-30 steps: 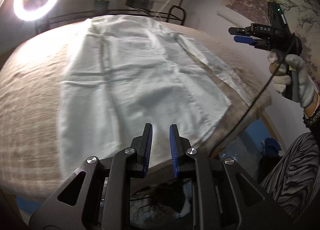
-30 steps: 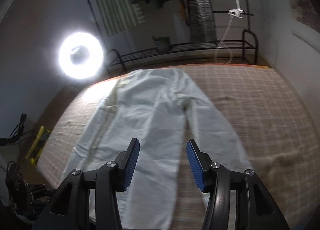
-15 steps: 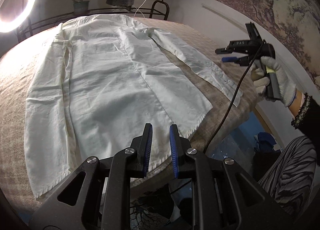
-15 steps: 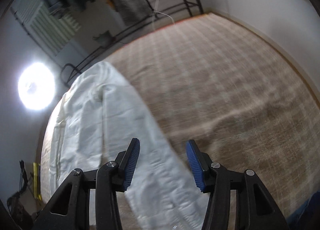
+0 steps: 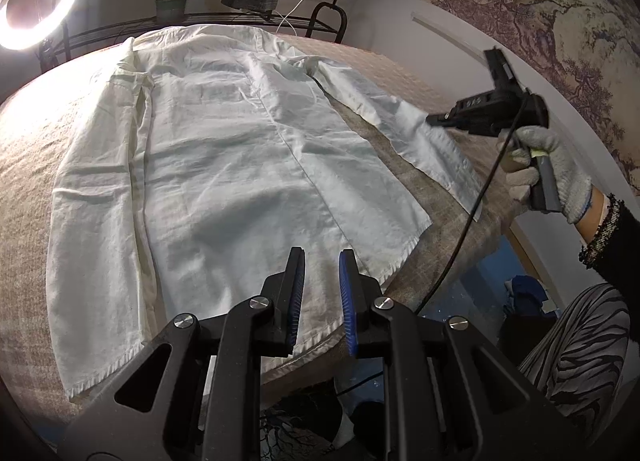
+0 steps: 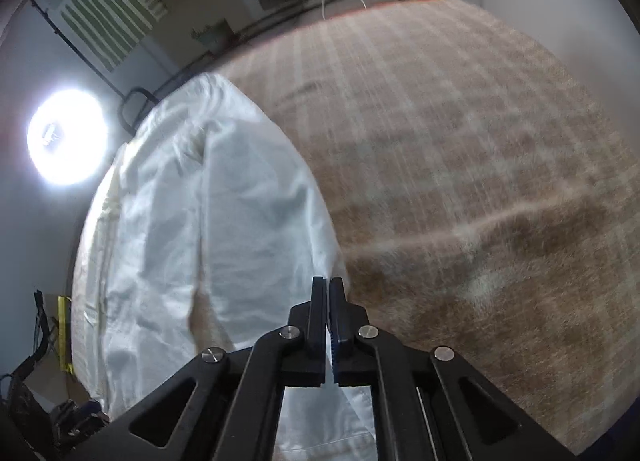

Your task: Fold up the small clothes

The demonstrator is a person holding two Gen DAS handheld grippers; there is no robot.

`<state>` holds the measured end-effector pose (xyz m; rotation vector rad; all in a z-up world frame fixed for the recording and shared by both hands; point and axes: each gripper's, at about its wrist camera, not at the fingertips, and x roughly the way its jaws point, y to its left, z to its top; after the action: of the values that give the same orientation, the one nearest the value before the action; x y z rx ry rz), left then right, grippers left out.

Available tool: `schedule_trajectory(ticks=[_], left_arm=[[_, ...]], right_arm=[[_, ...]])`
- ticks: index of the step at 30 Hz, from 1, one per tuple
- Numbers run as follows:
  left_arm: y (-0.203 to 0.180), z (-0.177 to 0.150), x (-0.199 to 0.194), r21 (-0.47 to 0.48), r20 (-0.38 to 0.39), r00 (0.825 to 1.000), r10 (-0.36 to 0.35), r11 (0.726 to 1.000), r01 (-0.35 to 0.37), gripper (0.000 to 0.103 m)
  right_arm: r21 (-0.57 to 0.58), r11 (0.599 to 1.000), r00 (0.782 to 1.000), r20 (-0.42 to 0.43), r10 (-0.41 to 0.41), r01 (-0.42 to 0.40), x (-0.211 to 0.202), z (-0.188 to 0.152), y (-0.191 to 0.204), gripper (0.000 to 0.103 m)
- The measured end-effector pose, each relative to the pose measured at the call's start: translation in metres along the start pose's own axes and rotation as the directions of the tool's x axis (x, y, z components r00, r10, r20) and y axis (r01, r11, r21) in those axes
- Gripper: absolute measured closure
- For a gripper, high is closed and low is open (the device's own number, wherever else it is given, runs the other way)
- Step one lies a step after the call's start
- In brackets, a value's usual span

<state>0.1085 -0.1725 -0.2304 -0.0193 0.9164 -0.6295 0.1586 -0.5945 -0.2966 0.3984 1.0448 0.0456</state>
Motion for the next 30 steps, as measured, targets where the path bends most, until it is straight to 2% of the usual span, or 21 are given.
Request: schedule_trajectory(ticks=[6,11,14,18,19,20,21,22,24,27,30], left_arm=[[0.008,-0.001,0.0,-0.036,0.004,1.0,-0.014,0.999,0.014,0.088],[0.013,0.001,-0.004,-0.055,0.024,1.0,-0.016,0.998,0.018,0.088],[0.018,0.003,-0.005,-0.078,0.031,0.999,-0.017,0.997,0.019,0.088],[0.027,0.004,-0.003,-0.118,0.029,0.999,-0.026,0.993,0.029,0.088],[0.027,0.004,-0.002,-0.125,0.027,0.999,-0.027,0.992,0.031,0.088],[0.028,0.005,-0.001,-0.13,0.027,0.999,-0.031,0.991,0.035,0.088],[0.028,0.005,-0.001,-0.132,0.029,0.999,-0.034,0.991,0.037,0.088],[0.028,0.006,-0.001,-0.134,0.032,0.999,-0.037,0.99,0.041,0.088],[0.029,0.01,0.001,-0.145,0.036,0.998,-0.054,0.988,0.059,0.088],[0.028,0.018,0.005,-0.158,0.042,0.996,-0.075,0.984,0.081,0.088],[0.027,0.03,0.015,-0.178,0.045,0.994,-0.099,0.978,0.105,0.088]], right_arm=[[-0.05,0.998,0.995,0.098,0.03,-0.025,-0.028,0.009,0.039,0.103],[-0.21,0.977,0.994,0.097,0.048,-0.027,-0.031,0.006,0.106,0.103],[-0.335,0.942,0.997,0.063,0.049,-0.025,-0.024,-0.006,0.151,0.103],[-0.495,0.867,0.998,-0.021,0.057,-0.06,-0.002,-0.032,0.202,0.103],[-0.533,0.841,0.995,-0.071,0.068,-0.096,0.007,-0.04,0.214,0.099],[-0.558,0.821,0.991,-0.109,0.076,-0.124,0.012,-0.047,0.222,0.091],[-0.579,0.803,0.987,-0.143,0.074,-0.144,0.017,-0.052,0.228,0.081],[-0.594,0.788,0.982,-0.17,0.075,-0.163,0.019,-0.057,0.231,0.065],[-0.596,0.781,0.979,-0.177,0.097,-0.185,0.016,-0.057,0.23,0.062],[-0.515,0.812,0.961,-0.185,0.207,-0.274,0.001,-0.037,0.212,0.062],[-0.435,0.838,0.944,-0.154,0.29,-0.329,-0.008,-0.01,0.188,0.059]])
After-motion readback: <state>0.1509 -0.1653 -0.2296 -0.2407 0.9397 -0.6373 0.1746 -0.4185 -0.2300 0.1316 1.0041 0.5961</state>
